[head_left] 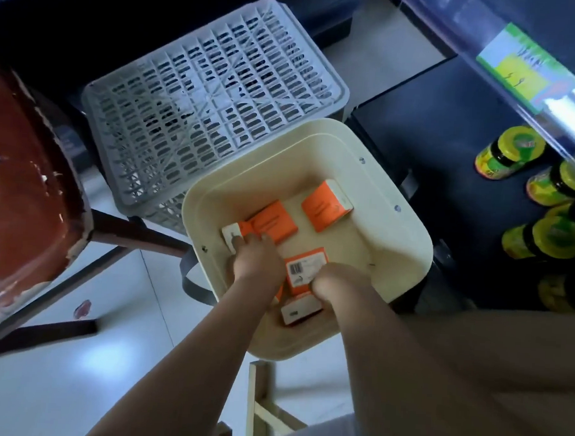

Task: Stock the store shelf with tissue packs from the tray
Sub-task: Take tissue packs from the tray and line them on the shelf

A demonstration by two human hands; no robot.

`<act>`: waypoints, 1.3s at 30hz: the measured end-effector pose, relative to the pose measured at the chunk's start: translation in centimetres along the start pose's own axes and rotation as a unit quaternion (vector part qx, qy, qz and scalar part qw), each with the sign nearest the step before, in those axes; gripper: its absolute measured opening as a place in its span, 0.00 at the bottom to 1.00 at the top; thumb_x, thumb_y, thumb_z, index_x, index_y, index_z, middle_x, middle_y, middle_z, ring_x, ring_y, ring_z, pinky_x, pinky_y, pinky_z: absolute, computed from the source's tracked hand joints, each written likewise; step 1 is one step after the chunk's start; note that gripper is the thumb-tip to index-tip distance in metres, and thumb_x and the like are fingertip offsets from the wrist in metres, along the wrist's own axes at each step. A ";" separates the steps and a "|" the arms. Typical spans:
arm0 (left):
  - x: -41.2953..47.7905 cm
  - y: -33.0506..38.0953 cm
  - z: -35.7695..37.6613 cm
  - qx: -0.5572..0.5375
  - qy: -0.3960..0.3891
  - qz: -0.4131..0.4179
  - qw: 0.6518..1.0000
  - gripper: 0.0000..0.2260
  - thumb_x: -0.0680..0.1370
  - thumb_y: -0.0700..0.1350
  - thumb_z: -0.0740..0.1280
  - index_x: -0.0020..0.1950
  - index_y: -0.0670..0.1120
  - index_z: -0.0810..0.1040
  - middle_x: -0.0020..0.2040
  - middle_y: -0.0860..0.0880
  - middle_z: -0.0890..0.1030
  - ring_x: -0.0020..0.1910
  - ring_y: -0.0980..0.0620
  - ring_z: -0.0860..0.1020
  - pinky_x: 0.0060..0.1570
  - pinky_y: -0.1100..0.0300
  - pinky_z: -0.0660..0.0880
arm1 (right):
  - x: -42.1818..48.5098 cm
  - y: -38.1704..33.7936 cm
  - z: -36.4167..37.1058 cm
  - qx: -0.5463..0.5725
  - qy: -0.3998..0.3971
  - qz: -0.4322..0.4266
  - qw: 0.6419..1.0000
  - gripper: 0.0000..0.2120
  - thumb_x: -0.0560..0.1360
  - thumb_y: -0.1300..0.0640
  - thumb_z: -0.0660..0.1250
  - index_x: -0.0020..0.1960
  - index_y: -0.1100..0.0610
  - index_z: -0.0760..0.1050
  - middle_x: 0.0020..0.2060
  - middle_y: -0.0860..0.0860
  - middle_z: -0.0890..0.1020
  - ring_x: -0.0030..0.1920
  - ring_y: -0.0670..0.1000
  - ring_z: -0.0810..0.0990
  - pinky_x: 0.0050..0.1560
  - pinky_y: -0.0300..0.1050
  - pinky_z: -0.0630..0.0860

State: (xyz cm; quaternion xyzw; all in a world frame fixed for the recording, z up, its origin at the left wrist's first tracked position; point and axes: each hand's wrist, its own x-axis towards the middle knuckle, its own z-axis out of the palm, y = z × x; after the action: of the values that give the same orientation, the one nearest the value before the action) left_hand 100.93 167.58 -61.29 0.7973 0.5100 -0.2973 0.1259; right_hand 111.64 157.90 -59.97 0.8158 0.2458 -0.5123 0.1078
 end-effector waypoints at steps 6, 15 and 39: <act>-0.4 1.4 1.0 -0.038 -0.036 -0.016 0.998 0.19 0.83 0.42 0.55 0.73 0.41 0.68 0.71 0.40 0.68 0.70 0.38 0.67 0.64 0.44 0.70 | 2.3 -2.4 1.6 0.105 -0.063 0.054 0.991 0.21 0.79 0.44 0.63 0.69 0.51 0.74 0.66 0.56 0.79 0.65 0.61 0.77 0.65 0.53 0.74; 1.3 1.5 2.8 -0.150 -0.033 -0.071 0.986 0.12 0.83 0.42 0.57 0.65 0.44 0.74 0.63 0.41 0.76 0.56 0.39 0.79 0.56 0.46 0.78 | 5.0 -3.4 2.6 0.266 -0.051 0.076 0.960 0.16 0.81 0.52 0.61 0.65 0.56 0.78 0.57 0.57 0.82 0.58 0.60 0.81 0.57 0.47 0.77; -5.1 -2.3 -11.6 -0.645 0.054 -0.038 0.761 0.15 0.72 0.34 0.74 0.57 0.46 0.83 0.39 0.44 0.82 0.35 0.46 0.80 0.38 0.54 0.78 | -6.6 2.2 -10.6 0.622 0.014 -0.059 0.781 0.05 0.78 0.62 0.66 0.53 0.56 0.74 0.45 0.53 0.77 0.45 0.53 0.78 0.52 0.50 0.79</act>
State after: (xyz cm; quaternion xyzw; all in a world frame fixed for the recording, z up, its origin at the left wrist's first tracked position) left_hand 101.38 170.66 -48.80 0.5225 0.6172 0.1408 0.5711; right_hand 118.74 158.59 -49.52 0.6970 -0.0769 -0.5475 -0.4567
